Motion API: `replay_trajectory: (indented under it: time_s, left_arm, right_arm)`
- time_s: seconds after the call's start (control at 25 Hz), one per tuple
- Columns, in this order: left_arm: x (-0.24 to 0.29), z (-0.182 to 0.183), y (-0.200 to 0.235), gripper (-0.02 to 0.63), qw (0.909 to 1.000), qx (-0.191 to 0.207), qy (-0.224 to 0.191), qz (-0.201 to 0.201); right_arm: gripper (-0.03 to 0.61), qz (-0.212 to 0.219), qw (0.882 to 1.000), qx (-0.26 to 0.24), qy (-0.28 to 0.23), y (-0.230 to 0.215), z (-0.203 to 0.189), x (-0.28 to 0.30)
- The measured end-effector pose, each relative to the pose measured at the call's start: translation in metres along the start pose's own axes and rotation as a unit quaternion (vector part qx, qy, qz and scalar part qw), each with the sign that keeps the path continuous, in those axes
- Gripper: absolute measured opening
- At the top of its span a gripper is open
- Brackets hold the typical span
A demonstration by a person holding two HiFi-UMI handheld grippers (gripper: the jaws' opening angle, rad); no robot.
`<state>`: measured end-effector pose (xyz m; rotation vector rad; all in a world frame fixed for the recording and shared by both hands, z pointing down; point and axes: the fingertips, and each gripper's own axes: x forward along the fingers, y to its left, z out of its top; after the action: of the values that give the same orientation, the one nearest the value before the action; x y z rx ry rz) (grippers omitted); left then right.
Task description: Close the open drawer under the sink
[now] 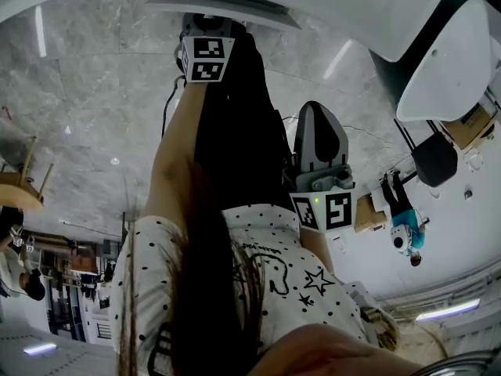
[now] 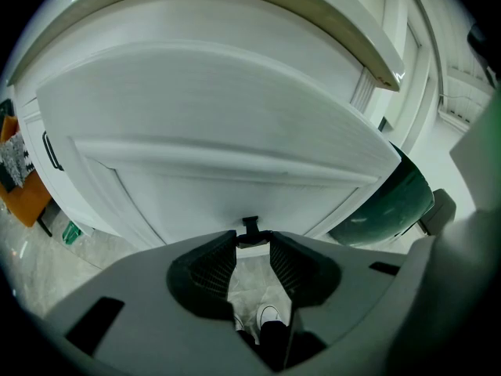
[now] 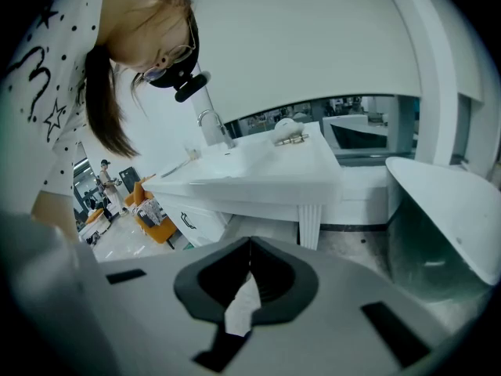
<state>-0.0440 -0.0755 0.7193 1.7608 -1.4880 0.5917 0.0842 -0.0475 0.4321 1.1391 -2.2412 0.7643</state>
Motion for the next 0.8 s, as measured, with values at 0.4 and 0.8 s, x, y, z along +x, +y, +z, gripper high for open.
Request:
replay_trajectory:
  time_s: [0.4, 0.8]
  left_arm:
    - [0.012, 0.018, 0.002, 0.137, 0.9999, 0.002, -0.014, 0.001]
    - [0.019, 0.036, 0.005, 0.137, 0.9995, 0.003, -0.030, 0.003]
  right_arm:
    - [0.012, -0.002, 1.000, 0.003, 0.001, -0.002, -0.001, -0.002]
    - [0.014, 0.002, 1.000, 0.005, 0.002, 0.000, -0.004, -0.004]
